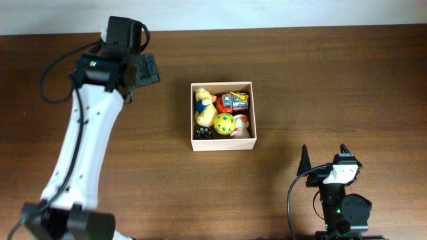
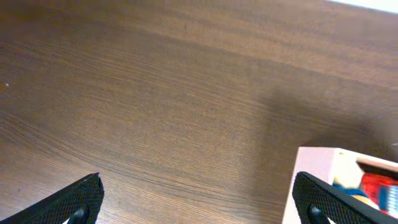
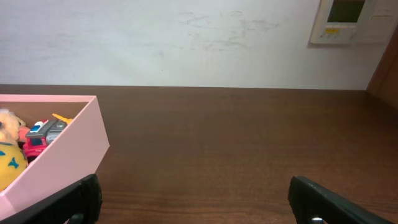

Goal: Pack container

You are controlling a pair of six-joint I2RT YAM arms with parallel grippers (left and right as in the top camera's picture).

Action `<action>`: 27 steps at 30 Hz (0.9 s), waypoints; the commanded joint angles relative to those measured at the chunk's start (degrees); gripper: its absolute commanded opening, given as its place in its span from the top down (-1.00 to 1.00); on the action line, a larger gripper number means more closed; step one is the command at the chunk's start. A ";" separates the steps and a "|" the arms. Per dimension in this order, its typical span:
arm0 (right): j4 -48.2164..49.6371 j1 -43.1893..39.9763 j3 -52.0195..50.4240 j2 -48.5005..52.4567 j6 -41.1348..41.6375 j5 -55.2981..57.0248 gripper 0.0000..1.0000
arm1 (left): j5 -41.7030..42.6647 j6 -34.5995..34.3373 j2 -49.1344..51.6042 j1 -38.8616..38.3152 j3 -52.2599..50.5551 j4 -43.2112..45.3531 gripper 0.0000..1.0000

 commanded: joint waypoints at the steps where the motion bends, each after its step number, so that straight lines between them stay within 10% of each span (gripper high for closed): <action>1: 0.15 -0.37 -0.61 -0.63 0.61 -0.68 -0.97 | -1.55 -0.37 -10.27 0.09 0.20 0.20 -0.99; 17: 0.15 -0.37 -0.61 -0.63 0.61 -0.68 -0.98 | -1.88 -0.37 -39.78 0.11 -1.29 -0.04 -0.99; 27: 0.15 -0.37 -0.61 -0.63 0.61 -0.68 -0.97 | -3.37 -0.39 -60.85 0.11 -23.43 0.61 -0.99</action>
